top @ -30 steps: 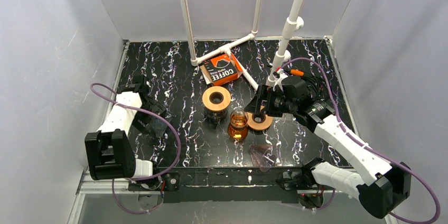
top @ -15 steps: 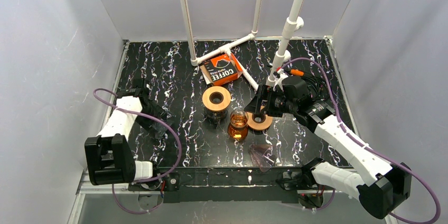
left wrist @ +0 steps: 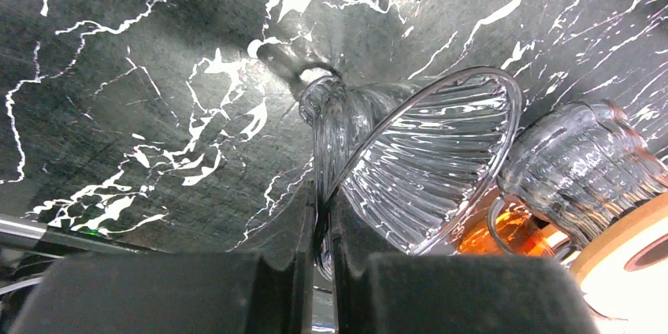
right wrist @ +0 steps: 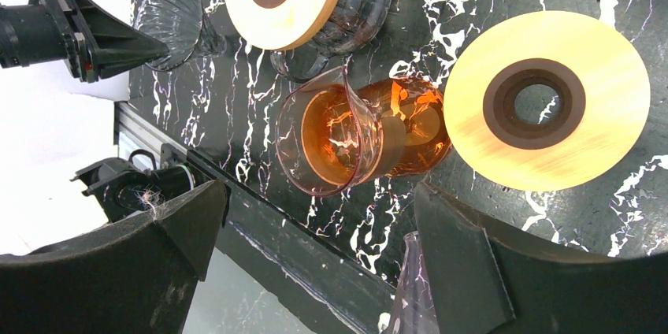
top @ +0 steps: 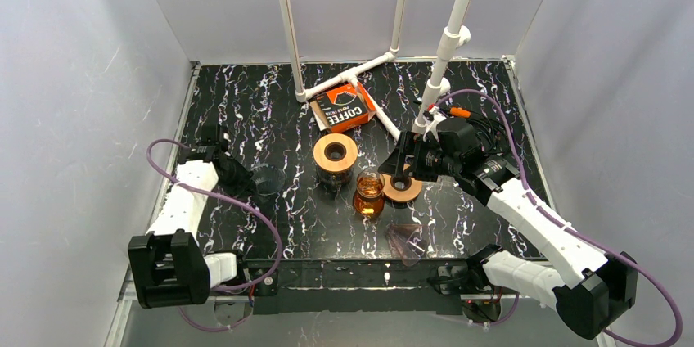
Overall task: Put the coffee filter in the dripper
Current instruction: Pick up the coffee dripper from the center of the board, then place the coffee dripper in the dripper holder.
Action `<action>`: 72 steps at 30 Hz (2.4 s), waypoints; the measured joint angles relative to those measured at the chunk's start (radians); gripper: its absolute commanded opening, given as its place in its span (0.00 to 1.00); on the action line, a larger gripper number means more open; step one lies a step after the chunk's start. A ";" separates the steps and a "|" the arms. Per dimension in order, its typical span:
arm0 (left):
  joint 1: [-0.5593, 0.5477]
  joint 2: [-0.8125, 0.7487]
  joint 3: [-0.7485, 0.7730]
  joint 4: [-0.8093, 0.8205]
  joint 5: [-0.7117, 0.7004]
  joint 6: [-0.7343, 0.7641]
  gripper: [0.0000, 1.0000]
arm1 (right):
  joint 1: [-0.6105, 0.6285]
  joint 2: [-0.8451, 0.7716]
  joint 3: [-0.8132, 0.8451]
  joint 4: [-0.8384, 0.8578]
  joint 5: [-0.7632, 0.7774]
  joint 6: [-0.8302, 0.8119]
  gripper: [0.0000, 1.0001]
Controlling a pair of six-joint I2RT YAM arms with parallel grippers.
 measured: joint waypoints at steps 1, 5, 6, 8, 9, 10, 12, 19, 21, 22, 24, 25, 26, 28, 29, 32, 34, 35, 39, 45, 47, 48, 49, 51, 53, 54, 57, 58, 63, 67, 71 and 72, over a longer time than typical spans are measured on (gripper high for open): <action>0.000 -0.003 -0.003 0.000 0.004 0.008 0.00 | 0.000 0.000 0.000 0.000 0.000 0.000 0.98; 0.000 -0.014 -0.008 0.004 0.037 0.027 0.00 | 0.000 0.000 0.000 0.000 0.000 -0.001 0.98; 0.000 -0.019 -0.010 0.008 0.047 0.033 0.00 | 0.000 0.001 0.000 0.000 0.000 0.000 0.98; 0.000 -0.033 -0.016 0.016 0.068 0.047 0.00 | 0.000 0.001 0.000 0.000 0.000 -0.001 0.98; -0.001 -0.041 -0.021 0.019 0.076 0.051 0.00 | 0.000 0.001 0.000 0.000 0.000 -0.001 0.98; -0.001 -0.053 -0.027 0.022 0.085 0.058 0.00 | 0.000 0.001 0.000 0.000 0.000 -0.001 0.98; -0.002 -0.082 -0.041 0.030 0.108 0.075 0.00 | 0.000 0.001 0.000 0.000 0.000 -0.001 0.98; -0.002 -0.193 -0.073 0.090 0.213 0.113 0.00 | 0.000 0.006 0.000 0.000 -0.003 -0.004 0.98; -0.002 -0.211 -0.081 0.119 0.257 0.120 0.00 | 0.000 0.013 0.000 0.000 -0.003 -0.005 0.98; -0.002 -0.217 -0.086 0.136 0.281 0.124 0.00 | 0.000 0.016 0.000 0.000 -0.003 -0.005 0.98; -0.004 -0.221 -0.094 0.167 0.328 0.129 0.00 | 0.000 0.019 0.000 0.000 -0.003 -0.005 0.98; -0.006 -0.222 -0.098 0.182 0.351 0.131 0.00 | 0.000 0.021 0.000 0.001 -0.004 -0.005 0.98; -0.007 -0.224 -0.103 0.199 0.373 0.134 0.00 | 0.000 0.023 0.000 0.001 -0.005 -0.005 0.98; -0.014 -0.228 -0.106 0.217 0.408 0.139 0.00 | 0.000 0.026 0.000 0.002 -0.011 -0.005 0.98; -0.018 -0.232 -0.106 0.227 0.420 0.142 0.00 | 0.000 0.029 0.000 0.003 -0.014 -0.006 0.99; -0.049 -0.254 -0.105 0.251 0.446 0.153 0.00 | 0.000 0.041 0.002 0.010 -0.028 -0.012 0.98; -0.085 -0.270 -0.099 0.256 0.452 0.159 0.00 | 0.000 0.050 0.005 0.016 -0.037 -0.018 0.98; -0.109 -0.277 -0.092 0.258 0.453 0.163 0.00 | 0.000 0.056 0.008 0.016 -0.042 -0.021 0.98; -0.184 -0.282 -0.051 0.270 0.453 0.168 0.00 | 0.000 0.075 0.021 0.023 -0.055 -0.026 0.98; -0.262 -0.274 0.011 0.286 0.452 0.167 0.00 | 0.000 0.077 0.022 0.026 -0.059 -0.027 0.99; -0.282 -0.268 0.027 0.291 0.450 0.167 0.00 | 0.000 0.077 0.022 0.026 -0.059 -0.027 0.98; -0.291 -0.265 0.035 0.291 0.448 0.167 0.00 | 0.000 0.076 0.022 0.026 -0.059 -0.027 0.98; -0.300 -0.262 0.043 0.293 0.446 0.167 0.00 | 0.000 0.076 0.022 0.027 -0.058 -0.027 0.98; -0.312 -0.257 0.052 0.300 0.444 0.166 0.00 | 0.000 0.074 0.022 0.026 -0.058 -0.027 0.98; -0.317 -0.256 0.055 0.304 0.440 0.161 0.00 | 0.000 0.072 0.022 0.027 -0.058 -0.027 0.98; -0.317 -0.254 0.055 0.306 0.437 0.158 0.00 | 0.000 0.071 0.021 0.027 -0.056 -0.027 0.98; -0.317 -0.246 0.055 0.318 0.433 0.141 0.00 | 0.000 0.070 0.021 0.027 -0.055 -0.027 0.98; -0.318 -0.241 0.055 0.328 0.432 0.133 0.00 | 0.000 0.069 0.021 0.027 -0.054 -0.027 0.98; -0.319 -0.204 0.062 0.360 0.431 0.096 0.00 | 0.000 0.060 0.021 0.027 -0.047 -0.026 0.98; -0.321 -0.165 0.088 0.374 0.427 0.077 0.00 | 0.000 0.056 0.021 0.028 -0.044 -0.027 0.98; -0.321 -0.119 0.133 0.382 0.422 0.053 0.00 | 0.000 0.055 0.021 0.028 -0.043 -0.027 0.99; -0.321 -0.114 0.136 0.384 0.421 0.050 0.00 | 0.000 0.055 0.021 0.028 -0.042 -0.027 0.98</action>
